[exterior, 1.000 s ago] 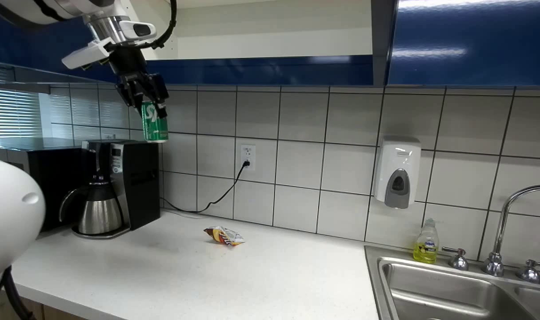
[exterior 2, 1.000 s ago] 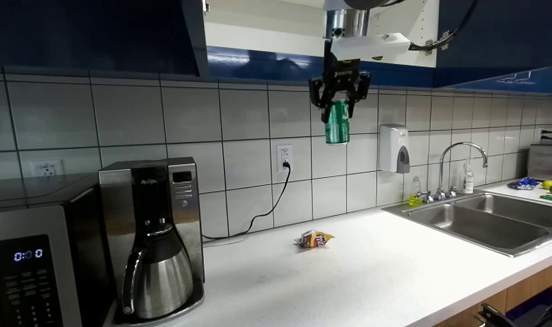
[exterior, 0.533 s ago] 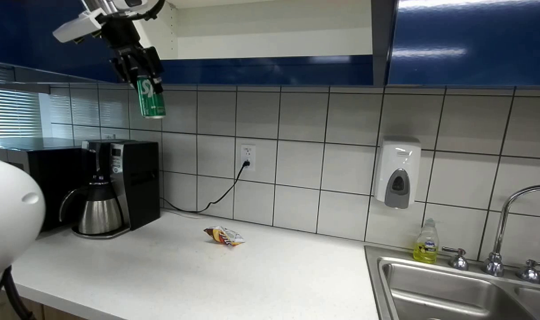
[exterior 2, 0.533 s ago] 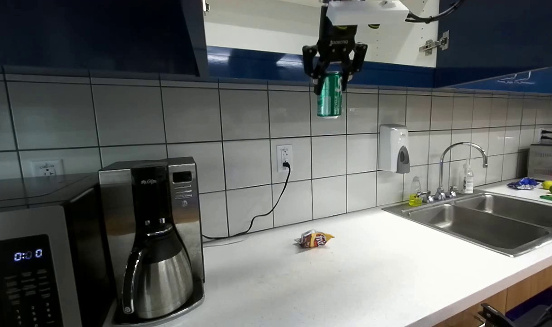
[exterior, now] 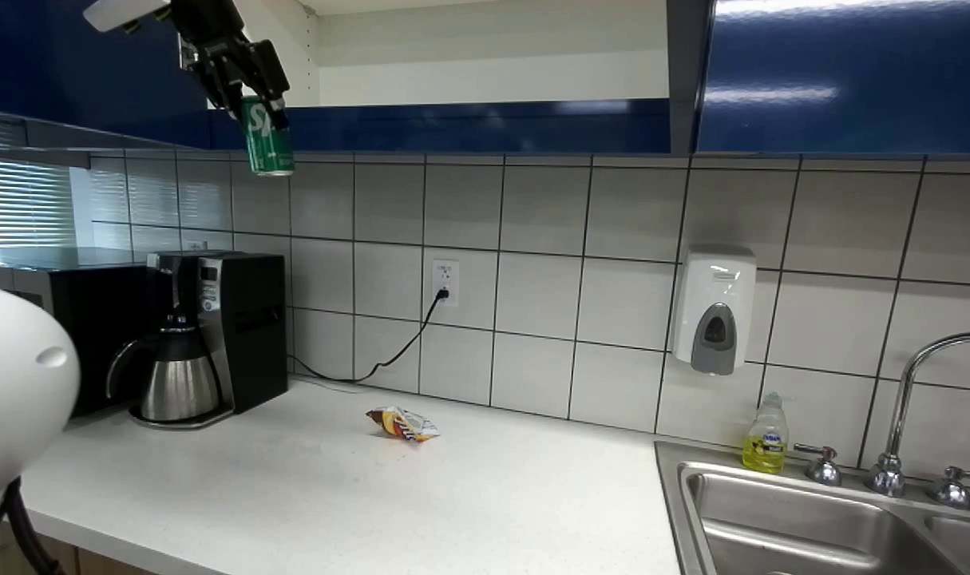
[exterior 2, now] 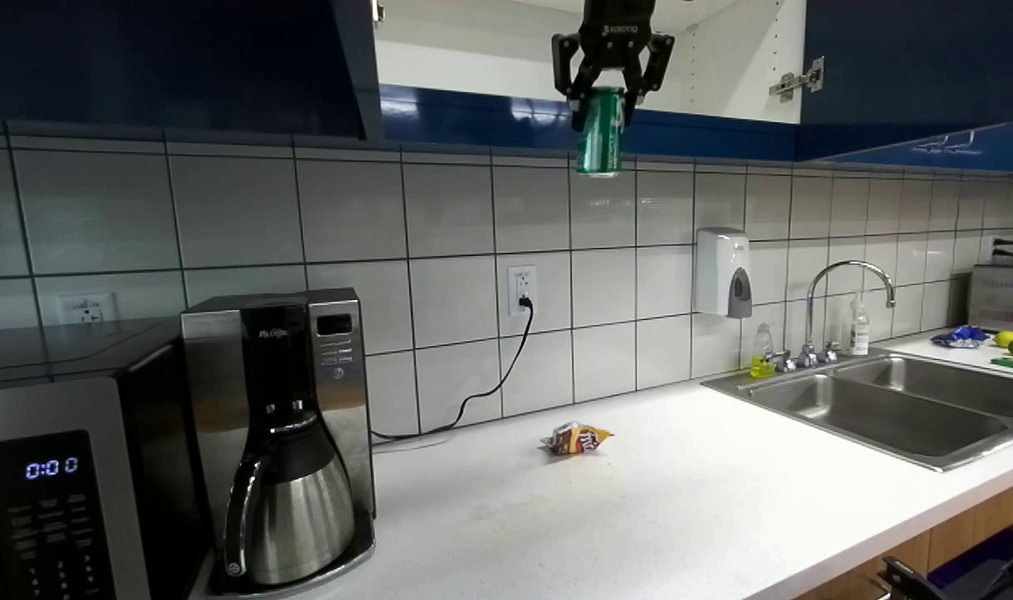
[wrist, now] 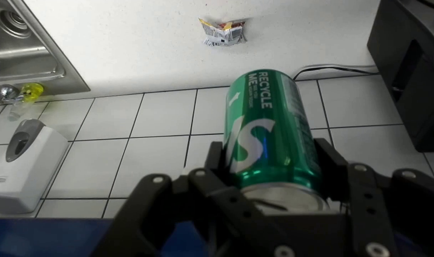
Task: Put the can into the cupboard
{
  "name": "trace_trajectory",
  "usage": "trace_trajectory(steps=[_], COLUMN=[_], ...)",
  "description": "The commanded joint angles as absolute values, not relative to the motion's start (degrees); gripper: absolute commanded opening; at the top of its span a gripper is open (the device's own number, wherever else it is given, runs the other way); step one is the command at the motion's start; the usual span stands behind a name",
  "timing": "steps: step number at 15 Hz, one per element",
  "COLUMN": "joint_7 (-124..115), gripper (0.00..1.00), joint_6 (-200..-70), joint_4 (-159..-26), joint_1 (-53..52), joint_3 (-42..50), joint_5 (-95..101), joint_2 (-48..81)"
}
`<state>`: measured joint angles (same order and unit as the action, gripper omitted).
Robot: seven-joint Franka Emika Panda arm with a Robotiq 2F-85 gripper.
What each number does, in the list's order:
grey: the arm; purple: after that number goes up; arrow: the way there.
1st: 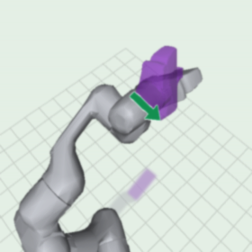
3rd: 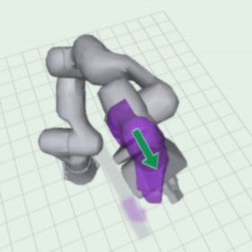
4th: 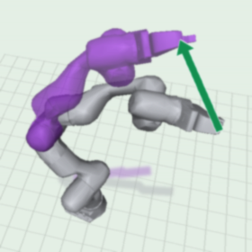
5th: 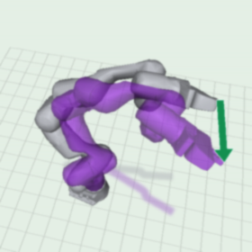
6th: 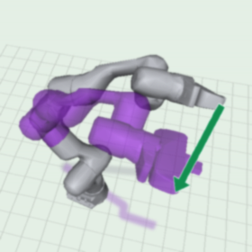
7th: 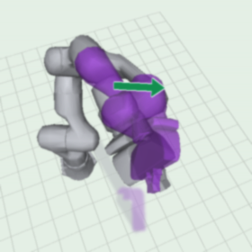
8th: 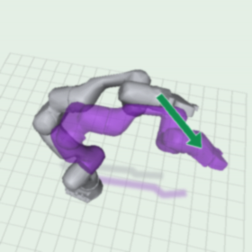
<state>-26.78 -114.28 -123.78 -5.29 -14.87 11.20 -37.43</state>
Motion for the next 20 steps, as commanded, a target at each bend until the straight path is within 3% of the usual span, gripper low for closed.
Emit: trace_trajectory(steps=[1,20], joint_7=[-26.45,-28.8], gripper=[0.39,0.39], joint_6=[-110.89,-108.48], joint_4=[-119.14,-99.66], joint_1=[-3.39,0.63], joint_3=[-16.19,-18.51], joint_5=[10.77,14.21], joint_2=[-37.07,-26.15])
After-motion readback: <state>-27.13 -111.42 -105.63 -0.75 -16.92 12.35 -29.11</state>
